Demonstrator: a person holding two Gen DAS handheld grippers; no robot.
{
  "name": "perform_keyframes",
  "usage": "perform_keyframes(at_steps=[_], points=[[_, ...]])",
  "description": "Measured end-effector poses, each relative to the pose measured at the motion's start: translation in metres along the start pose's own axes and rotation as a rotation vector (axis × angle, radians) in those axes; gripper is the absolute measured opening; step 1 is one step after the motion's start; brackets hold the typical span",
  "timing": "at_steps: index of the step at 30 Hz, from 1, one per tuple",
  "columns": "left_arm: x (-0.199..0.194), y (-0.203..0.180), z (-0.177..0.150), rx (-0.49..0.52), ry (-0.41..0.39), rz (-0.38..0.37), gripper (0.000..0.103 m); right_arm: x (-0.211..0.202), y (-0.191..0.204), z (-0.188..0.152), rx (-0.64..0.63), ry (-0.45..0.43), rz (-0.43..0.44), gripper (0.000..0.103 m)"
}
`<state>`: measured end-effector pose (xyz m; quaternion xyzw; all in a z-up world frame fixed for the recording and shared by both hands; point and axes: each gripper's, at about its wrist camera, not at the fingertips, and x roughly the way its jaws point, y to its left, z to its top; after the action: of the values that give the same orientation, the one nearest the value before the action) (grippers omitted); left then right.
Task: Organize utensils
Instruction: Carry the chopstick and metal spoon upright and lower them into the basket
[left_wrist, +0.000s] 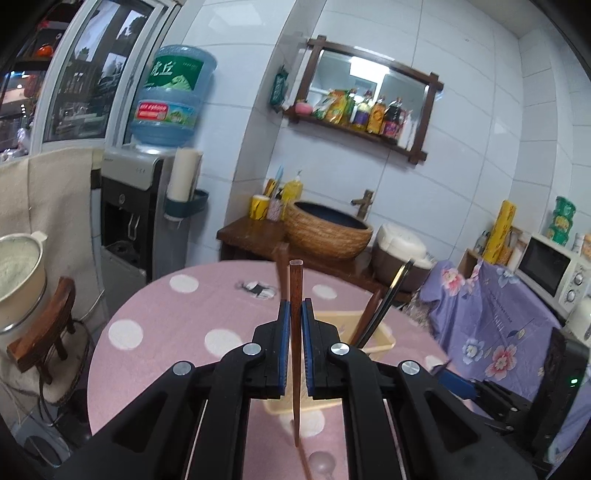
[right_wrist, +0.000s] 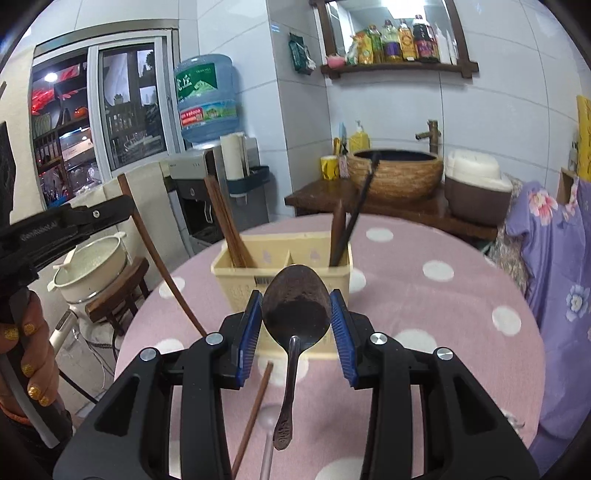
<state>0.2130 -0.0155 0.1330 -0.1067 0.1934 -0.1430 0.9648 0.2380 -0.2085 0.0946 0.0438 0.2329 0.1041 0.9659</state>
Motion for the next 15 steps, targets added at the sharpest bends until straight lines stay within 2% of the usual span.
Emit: perform_keyframes(at_steps=[6, 10, 12, 15], points=[[0.001, -0.021, 0.063, 0.003, -0.067, -0.061, 0.007, 0.005, 0.000, 0.071, -0.002, -0.085, -0.005, 0.038], [0.011, -0.032, 0.097, -0.005, -0.099, -0.058, 0.007, 0.011, 0.004, 0.113, -0.014, -0.141, -0.034, 0.038], [0.021, -0.036, 0.107, 0.001, -0.110, -0.042, 0.007, 0.018, 0.006, 0.128, -0.032, -0.176, -0.059, 0.038], [0.036, -0.036, 0.105, 0.003, -0.099, -0.013, 0.007, 0.036, 0.005, 0.130, -0.032, -0.185, -0.081, 0.038]])
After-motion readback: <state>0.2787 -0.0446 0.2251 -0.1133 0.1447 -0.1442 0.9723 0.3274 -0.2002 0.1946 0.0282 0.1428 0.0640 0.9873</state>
